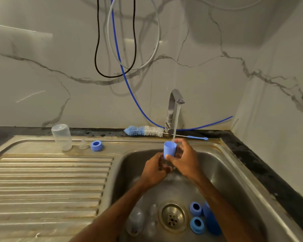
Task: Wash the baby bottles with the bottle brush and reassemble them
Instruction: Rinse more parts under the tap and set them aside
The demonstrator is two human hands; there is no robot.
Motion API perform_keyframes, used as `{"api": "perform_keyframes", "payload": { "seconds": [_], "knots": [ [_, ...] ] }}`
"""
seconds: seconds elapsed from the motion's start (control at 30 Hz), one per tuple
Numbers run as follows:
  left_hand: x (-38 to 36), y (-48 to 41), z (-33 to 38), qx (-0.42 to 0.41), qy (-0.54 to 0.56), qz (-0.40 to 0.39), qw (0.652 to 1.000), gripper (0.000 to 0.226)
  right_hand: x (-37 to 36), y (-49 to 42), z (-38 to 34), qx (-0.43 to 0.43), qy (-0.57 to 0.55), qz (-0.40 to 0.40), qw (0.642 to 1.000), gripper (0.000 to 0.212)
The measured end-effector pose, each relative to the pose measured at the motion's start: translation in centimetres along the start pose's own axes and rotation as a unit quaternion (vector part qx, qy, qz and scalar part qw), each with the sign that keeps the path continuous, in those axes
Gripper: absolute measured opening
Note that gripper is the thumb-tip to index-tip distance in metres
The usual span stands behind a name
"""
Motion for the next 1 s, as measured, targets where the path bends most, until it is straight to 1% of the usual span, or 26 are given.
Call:
{"api": "perform_keyframes", "payload": {
  "seconds": [0.07, 0.1, 0.13, 0.23, 0.27, 0.3, 0.33, 0.37, 0.4, 0.43, 0.47, 0.5, 0.53, 0.57, 0.6, 0.7, 0.77, 0.83, 0.9, 1.0],
  "knots": [
    [0.1, 0.0, -0.1, -0.003, 0.009, 0.017, 1.0, 0.042, -0.1, 0.0, 0.0, 0.0, -0.008, -0.004, 1.0, 0.069],
    [0.2, -0.1, -0.1, -0.007, 0.009, 0.028, 1.0, 0.039, -0.2, 0.0, 0.1, -0.001, 0.0, -0.009, 1.0, 0.065],
    [0.3, -0.2, -0.2, -0.012, 0.009, 0.035, 0.999, 0.038, -0.3, 0.0, 0.3, 0.004, 0.021, -0.016, 1.0, 0.057],
    [0.6, 0.0, -0.1, -0.032, 0.04, 0.044, 0.998, 0.038, -0.2, 0.0, 0.2, 0.018, 0.102, -0.025, 0.994, 0.018],
    [0.6, 0.1, 0.0, -0.04, 0.059, 0.047, 0.996, 0.038, -0.1, -0.1, 0.4, 0.017, 0.116, -0.023, 0.993, 0.02],
    [0.7, 0.1, 0.2, -0.043, 0.081, 0.047, 0.995, 0.037, 0.1, -0.4, 0.7, 0.006, 0.122, -0.022, 0.992, 0.029],
    [0.7, 0.1, 0.3, -0.043, 0.105, 0.044, 0.993, 0.035, 0.3, -0.7, 1.0, -0.019, 0.108, -0.022, 0.994, 0.032],
    [0.7, 0.1, 0.4, -0.04, 0.132, 0.043, 0.989, 0.034, 0.3, -1.0, 1.5, -0.064, 0.048, -0.024, 0.997, 0.029],
    [0.7, 0.2, 0.6, -0.037, 0.164, 0.042, 0.985, 0.033, 0.0, -1.2, 2.1, -0.126, -0.049, -0.024, 0.991, 0.023],
    [0.7, 0.2, 0.8, -0.041, 0.19, 0.043, 0.98, 0.033, -0.4, -1.0, 2.7, -0.197, -0.16, -0.021, 0.967, 0.026],
    [0.8, 0.1, 1.1, -0.049, 0.203, 0.051, 0.977, 0.032, -1.0, -0.6, 3.0, -0.254, -0.268, -0.016, 0.929, 0.032],
    [0.8, 0.2, 1.5, -0.062, 0.206, 0.058, 0.975, 0.033, -1.5, -0.2, 3.0, -0.286, -0.342, -0.017, 0.895, 0.034],
    [0.7, 0.2, 1.7, -0.068, 0.202, 0.065, 0.975, 0.034, -1.8, 0.2, 2.8, -0.304, -0.384, -0.023, 0.871, 0.034],
    [0.6, 0.2, 1.8, -0.066, 0.2, 0.074, 0.975, 0.037, -2.1, 0.8, 2.5, -0.316, -0.397, -0.032, 0.861, 0.035],
    [0.5, 0.3, 1.8, -0.057, 0.198, 0.083, 0.975, 0.041, -2.5, 1.2, 2.6, -0.326, -0.395, -0.035, 0.858, 0.036],
    [0.3, 0.3, 1.5, -0.035, 0.153, 0.096, 0.983, 0.051, -3.6, 2.1, 2.6, -0.362, -0.347, -0.047, 0.864, 0.048],
    [0.5, 0.6, 1.8, -0.04, 0.09, 0.112, 0.989, 0.047, -4.0, 2.4, 2.8, -0.376, -0.333, -0.062, 0.863, 0.057],
    [0.4, 0.9, 2.6, -0.076, 0.025, 0.121, 0.989, 0.041, -3.9, 2.4, 3.3, -0.389, -0.329, -0.08, 0.857, 0.059],
    [0.3, 1.3, 3.3, -0.113, -0.034, 0.125, 0.985, 0.04, -3.4, 2.6, 3.5, -0.401, -0.331, -0.086, 0.85, 0.054],
    [0.7, 1.7, 4.1, -0.177, -0.094, 0.151, 0.968, 0.033, -3.1, 2.8, 3.4, -0.406, -0.339, -0.105, 0.842, 0.051]
  ]
}}
Point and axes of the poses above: each hand's wrist, its own y-axis away from the middle knuckle, its own x-axis out of the back of the hand, z = x × y, the point moved 6 cm from there along -y, towards the middle knuckle, and after that the axes turned 2 degrees about x, right-handed, at the moved point
